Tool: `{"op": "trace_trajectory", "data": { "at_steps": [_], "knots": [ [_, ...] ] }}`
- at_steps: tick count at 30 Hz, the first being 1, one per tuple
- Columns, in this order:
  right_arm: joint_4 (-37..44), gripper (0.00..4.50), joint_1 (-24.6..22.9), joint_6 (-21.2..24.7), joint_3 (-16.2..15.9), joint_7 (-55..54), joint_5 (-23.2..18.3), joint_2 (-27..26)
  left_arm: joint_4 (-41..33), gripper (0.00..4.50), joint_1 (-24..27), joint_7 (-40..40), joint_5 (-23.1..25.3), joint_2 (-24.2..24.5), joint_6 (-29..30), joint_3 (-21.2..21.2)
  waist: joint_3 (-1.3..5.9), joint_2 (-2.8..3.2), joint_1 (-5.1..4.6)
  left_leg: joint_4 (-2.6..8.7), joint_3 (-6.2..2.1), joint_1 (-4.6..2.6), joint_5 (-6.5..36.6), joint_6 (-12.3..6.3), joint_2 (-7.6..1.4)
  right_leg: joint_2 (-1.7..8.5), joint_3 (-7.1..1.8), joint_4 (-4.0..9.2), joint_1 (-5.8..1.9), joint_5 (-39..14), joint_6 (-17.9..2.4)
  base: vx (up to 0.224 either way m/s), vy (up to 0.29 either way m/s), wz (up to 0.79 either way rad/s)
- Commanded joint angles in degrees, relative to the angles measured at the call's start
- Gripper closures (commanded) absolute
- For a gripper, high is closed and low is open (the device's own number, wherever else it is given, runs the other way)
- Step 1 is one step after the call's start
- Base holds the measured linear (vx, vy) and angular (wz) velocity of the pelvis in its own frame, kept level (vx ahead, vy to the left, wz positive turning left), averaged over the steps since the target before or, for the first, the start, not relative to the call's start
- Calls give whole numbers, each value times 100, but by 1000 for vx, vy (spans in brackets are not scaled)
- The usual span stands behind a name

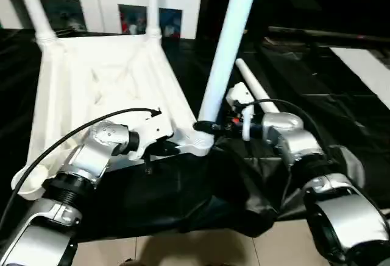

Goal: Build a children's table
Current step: Insert table leg to table base

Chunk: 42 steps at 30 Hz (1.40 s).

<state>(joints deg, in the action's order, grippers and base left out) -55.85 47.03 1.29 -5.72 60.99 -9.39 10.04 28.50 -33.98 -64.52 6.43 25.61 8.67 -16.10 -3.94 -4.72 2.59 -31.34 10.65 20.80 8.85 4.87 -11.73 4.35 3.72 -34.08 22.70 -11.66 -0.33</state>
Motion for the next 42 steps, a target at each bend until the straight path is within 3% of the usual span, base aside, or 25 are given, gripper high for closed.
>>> {"op": "trace_trajectory", "data": {
  "at_steps": [1, 3, 6, 7, 8, 11, 18, 19, 20, 22, 24, 29, 36, 42],
  "knots": [
    [-961, 266, -442, 572, -68, -854, 422, 170, -286, 450, 74, -364, -242, -161, -144, -210, 172, 139, -6, 458, -162, -117, 2765, 159, -247, 450, -308, 562, -24, -2805, -916, 0, 0, 0],
    [-991, 266, -410, 664, 127, -947, 256, 147, -309, 450, 100, -374, -241, -157, -147, -204, 191, 140, -8, 451, -157, -128, 2777, 163, -250, 447, -310, 562, -27, -2750, -932, 0, 0, 0],
    [-1062, 266, -334, 786, 403, -1049, 3, 120, -340, 450, 139, -371, -243, -138, -152, -205, 237, 162, 28, 438, -113, -138, 2468, 140, -264, 415, -322, 494, -48, -2047, -1137, 0, 0, 0],
    [-1081, 266, -322, 783, 423, -1048, -20, 121, -356, 450, 149, -370, -247, -133, -143, -205, 248, 159, 41, 437, -88, -110, 2255, 99, -259, 407, -323, 458, -82, -1723, -1207, 0, 0, 0],
    [-1063, 266, -342, 745, 368, -988, 23, 130, -370, 450, 157, -364, -246, -129, -142, -206, 268, 189, 78, 421, -65, -129, 2096, 68, -260, 408, -325, 439, -90, -1500, -1257, 0, 0, 0],
    [-931, 266, -451, 522, 128, -674, 221, 142, -385, 450, 162, -385, -223, -102, -155, -236, 280, 180, 104, 398, -18, -124, 1917, -1, -249, 391, -323, 411, -102, -1243, -1294, 0, 0, 0],
    [-648, 266, -387, 336, 45, -134, 226, 199, -373, 450, 115, -377, -115, -65, -249, -306, 288, 151, 158, 391, -12, -88, 1678, -67, -254, 387, -309, 379, -145, -1191, -1229, 0, 0, 0],
    [-595, 266, -378, 333, 34, -69, 221, 219, -387, 450, 107, -356, -104, -66, -246, -305, 283, 135, 167, 389, -9, -85, 1614, -97, -253, 381, -306, 372, -146, -1154, -1225, 0, 0, 0],
    [-470, 266, -366, 329, 58, 4, 165, 257, -376, 450, 76, -287, -91, -65, -255, -290, 270, 75, 174, 382, 7, -82, 1573, -135, -249, 377, -307, 384, -139, -1165, -1206, 0, 0, 0],
    [-279, 266, -373, 336, 175, 13, 18, 306, -359, 450, 46, -133, -57, -73, -277, -251, 285, 101, 213, 372, 5, -86, 1454, -161, -249, 390, -312, 366, -148, -1116, -1190, 0, 0, 0],
    [-194, 266, -388, 343, 250, -9, -87, 321, -359, 450, 45, -77, -49, -75, -276, -238, 270, 68, 215, 372, 10, -75, 1396, -186, -245, 384, -310, 364, -147, -1081, -1183, 0, 0, 0],
    [358, 266, -614, 539, 865, -124, -765, 225, -410, 450, 124, 50, -31, -20, -355, -218, 246, 69, 227, 371, 11, -75, 1372, -230, -243, 390, -313, 385, -140, -1194, -1123, 0, 0, 0],
    [1033, 266, -1064, 634, 991, 135, -1106, 81, -373, 450, 78, 170, 43, -7, -523, -233, 253, 61, 245, 336, 22, -58, 1057, -367, -231, 385, -304, 344, -152, -851, -1140, 0, 0, 0],
    [1052, 266, -1168, 396, 839, -37, -879, 53, -348, 450, 60, 205, 40, -44, -499, -244, 240, 60, 233, 336, 24, -61, 1034, -332, -226, 388, -296, 340, -149, -874, -1203, 0, 0, 0]
  ]
}}
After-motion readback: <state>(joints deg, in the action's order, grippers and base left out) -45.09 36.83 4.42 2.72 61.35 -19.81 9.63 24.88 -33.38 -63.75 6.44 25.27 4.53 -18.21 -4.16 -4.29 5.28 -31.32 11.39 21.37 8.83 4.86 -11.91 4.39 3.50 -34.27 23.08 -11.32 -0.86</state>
